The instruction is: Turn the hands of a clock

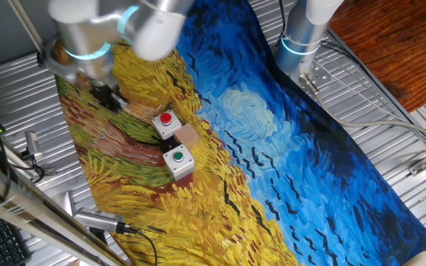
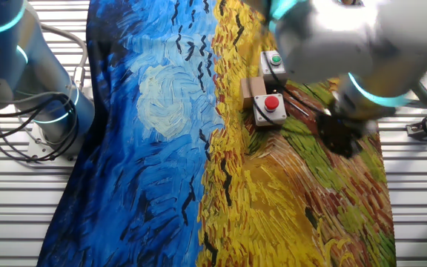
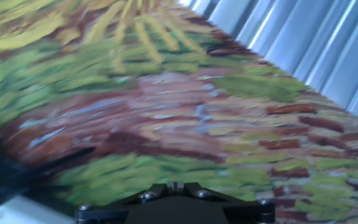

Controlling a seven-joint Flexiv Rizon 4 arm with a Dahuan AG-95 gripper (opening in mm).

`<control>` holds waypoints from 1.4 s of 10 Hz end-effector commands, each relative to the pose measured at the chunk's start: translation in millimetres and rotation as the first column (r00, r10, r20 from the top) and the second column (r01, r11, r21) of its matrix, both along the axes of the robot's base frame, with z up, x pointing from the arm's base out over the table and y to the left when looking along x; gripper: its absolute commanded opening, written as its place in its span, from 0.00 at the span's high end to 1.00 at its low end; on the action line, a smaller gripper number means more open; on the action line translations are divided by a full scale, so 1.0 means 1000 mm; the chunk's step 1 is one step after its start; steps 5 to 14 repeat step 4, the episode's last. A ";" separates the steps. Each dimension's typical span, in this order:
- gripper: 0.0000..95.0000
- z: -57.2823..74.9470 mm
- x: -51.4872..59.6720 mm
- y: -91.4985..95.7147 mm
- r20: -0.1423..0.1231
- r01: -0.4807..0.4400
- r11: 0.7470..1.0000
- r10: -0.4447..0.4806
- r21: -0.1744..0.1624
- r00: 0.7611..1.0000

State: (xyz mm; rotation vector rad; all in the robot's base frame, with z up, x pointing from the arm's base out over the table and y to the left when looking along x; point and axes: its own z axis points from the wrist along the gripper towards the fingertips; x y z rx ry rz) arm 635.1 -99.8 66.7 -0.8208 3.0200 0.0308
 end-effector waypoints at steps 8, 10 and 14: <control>1.00 0.005 0.000 -0.012 0.006 -0.058 0.998 0.058 -0.022 0.998; 1.00 0.005 0.000 -0.012 0.006 -0.058 0.998 0.058 -0.022 0.998; 1.00 0.005 0.000 -0.012 0.006 -0.058 0.998 0.058 -0.022 0.998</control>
